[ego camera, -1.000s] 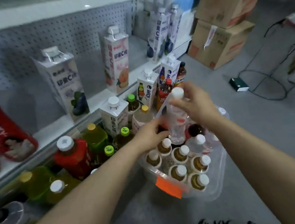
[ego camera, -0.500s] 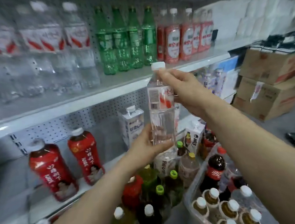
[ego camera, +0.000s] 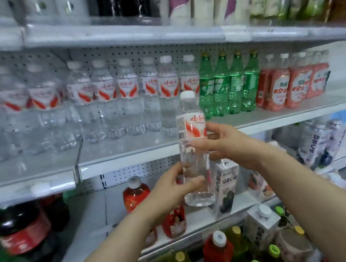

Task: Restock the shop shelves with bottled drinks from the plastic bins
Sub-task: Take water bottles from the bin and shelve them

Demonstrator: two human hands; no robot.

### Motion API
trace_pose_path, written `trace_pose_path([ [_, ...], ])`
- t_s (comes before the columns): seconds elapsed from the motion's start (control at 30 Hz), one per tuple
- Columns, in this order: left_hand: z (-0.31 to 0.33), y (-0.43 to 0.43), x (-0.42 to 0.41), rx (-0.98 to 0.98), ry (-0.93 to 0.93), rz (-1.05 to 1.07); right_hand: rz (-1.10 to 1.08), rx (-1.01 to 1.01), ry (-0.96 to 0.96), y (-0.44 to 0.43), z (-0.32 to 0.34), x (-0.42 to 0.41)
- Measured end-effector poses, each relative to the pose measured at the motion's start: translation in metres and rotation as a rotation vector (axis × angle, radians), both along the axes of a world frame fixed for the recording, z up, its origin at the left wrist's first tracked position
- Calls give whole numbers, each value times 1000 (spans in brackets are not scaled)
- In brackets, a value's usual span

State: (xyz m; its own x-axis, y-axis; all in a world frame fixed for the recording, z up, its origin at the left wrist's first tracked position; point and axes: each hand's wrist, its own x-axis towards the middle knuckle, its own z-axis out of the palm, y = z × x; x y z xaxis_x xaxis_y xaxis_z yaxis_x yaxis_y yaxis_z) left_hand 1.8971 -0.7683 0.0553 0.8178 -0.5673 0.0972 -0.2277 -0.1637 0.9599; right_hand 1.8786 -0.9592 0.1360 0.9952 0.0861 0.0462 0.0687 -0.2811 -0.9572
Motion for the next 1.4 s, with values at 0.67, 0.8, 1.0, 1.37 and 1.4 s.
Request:
trace_pose_path([
  [0.67, 49, 195, 49, -118, -127, 439, 168, -25, -151, 215, 46, 99],
  [0.8, 50, 230, 59, -119, -151, 541, 172, -12, -177, 259, 48, 115],
  [1.0, 44, 251, 77, -103, -155, 603, 156, 10, -199, 283, 40, 130],
  [1.37, 51, 167, 121, -18, -225, 550, -65, -78, -267, 210, 41, 142],
  [1.4, 51, 157, 125, 6, -245, 539, -87, -88, -280, 202, 39, 143],
])
